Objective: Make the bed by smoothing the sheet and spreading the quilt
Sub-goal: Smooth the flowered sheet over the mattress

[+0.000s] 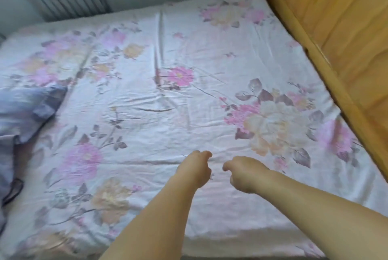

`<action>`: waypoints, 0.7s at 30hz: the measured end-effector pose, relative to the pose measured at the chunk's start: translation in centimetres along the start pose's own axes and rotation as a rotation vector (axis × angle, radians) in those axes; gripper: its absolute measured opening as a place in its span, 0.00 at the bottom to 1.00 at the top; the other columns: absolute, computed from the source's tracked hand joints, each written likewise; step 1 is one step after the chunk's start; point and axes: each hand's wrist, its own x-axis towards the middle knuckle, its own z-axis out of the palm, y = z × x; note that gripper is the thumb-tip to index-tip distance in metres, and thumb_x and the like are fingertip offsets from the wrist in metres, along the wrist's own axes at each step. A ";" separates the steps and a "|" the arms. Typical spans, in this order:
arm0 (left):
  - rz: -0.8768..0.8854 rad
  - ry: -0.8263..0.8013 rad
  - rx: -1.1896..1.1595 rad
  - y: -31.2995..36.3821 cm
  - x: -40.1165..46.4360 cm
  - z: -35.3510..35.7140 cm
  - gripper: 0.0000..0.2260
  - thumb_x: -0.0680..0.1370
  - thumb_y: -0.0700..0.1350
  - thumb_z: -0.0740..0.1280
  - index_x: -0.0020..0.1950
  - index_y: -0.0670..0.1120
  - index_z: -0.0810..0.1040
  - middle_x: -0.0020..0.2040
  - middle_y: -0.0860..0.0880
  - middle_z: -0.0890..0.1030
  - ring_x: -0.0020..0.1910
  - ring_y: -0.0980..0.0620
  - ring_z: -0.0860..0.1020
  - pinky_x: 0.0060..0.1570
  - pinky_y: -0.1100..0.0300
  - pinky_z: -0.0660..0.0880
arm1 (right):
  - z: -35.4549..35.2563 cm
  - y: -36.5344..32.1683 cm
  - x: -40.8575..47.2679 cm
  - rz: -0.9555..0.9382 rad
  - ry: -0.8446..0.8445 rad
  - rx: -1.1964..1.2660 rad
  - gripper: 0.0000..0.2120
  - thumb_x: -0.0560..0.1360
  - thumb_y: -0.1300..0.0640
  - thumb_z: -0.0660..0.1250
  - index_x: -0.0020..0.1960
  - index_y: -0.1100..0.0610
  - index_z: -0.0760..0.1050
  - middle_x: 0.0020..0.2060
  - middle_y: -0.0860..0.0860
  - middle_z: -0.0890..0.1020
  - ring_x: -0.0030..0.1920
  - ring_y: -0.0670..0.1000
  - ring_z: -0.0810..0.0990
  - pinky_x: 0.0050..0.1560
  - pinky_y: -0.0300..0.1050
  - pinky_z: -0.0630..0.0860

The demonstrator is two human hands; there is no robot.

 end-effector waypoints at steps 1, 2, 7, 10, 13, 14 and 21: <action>-0.024 0.016 -0.018 -1.8 -0.7 -0.7 0.22 0.79 0.42 0.59 0.73 0.51 0.64 0.68 0.45 0.68 0.67 0.45 0.69 0.64 0.53 0.69 | -0.5 -2.0 0.3 -0.031 0.012 -0.012 0.20 0.78 0.61 0.57 0.69 0.51 0.69 0.67 0.53 0.72 0.65 0.56 0.72 0.62 0.49 0.72; -0.045 0.028 -0.033 -3.5 -1.4 -1.2 0.22 0.79 0.42 0.59 0.73 0.51 0.64 0.69 0.45 0.68 0.67 0.46 0.69 0.63 0.54 0.69 | -0.9 -3.9 0.4 -0.057 0.021 -0.025 0.19 0.79 0.60 0.57 0.68 0.50 0.70 0.66 0.53 0.73 0.64 0.56 0.73 0.62 0.49 0.72; -0.086 0.052 -0.083 -13.1 -4.9 -2.8 0.23 0.80 0.43 0.60 0.74 0.50 0.62 0.72 0.47 0.66 0.70 0.48 0.67 0.66 0.55 0.67 | -0.7 -14.2 2.5 -0.109 0.008 -0.070 0.19 0.79 0.59 0.57 0.68 0.49 0.70 0.66 0.52 0.73 0.64 0.55 0.73 0.62 0.48 0.72; -0.091 0.037 -0.113 -19.3 -6.7 -3.3 0.23 0.80 0.45 0.60 0.75 0.51 0.60 0.73 0.47 0.64 0.71 0.48 0.65 0.68 0.55 0.65 | 0.0 -20.6 3.7 -0.125 -0.019 -0.074 0.21 0.79 0.59 0.56 0.71 0.48 0.67 0.68 0.51 0.71 0.67 0.54 0.71 0.62 0.47 0.70; -0.123 0.017 -0.114 -26.2 -8.1 -4.0 0.23 0.80 0.46 0.60 0.75 0.52 0.60 0.72 0.46 0.65 0.70 0.47 0.66 0.68 0.53 0.66 | 1.3 -27.1 5.8 -0.122 -0.053 -0.068 0.21 0.79 0.60 0.57 0.71 0.50 0.67 0.68 0.52 0.72 0.66 0.54 0.72 0.62 0.47 0.71; -0.135 0.008 -0.098 -27.4 -8.3 -4.2 0.23 0.80 0.46 0.60 0.75 0.52 0.60 0.71 0.46 0.65 0.70 0.46 0.66 0.68 0.52 0.66 | 1.6 -28.1 6.2 -0.131 -0.055 -0.070 0.21 0.79 0.60 0.57 0.70 0.50 0.68 0.67 0.53 0.72 0.66 0.55 0.72 0.63 0.47 0.71; -0.240 -0.063 -0.089 -38.0 -9.0 -4.7 0.23 0.80 0.43 0.60 0.74 0.51 0.62 0.71 0.46 0.66 0.69 0.45 0.68 0.66 0.51 0.68 | 5.9 -36.1 10.9 -0.152 -0.157 -0.091 0.17 0.76 0.63 0.59 0.63 0.54 0.74 0.60 0.54 0.77 0.60 0.57 0.75 0.59 0.51 0.75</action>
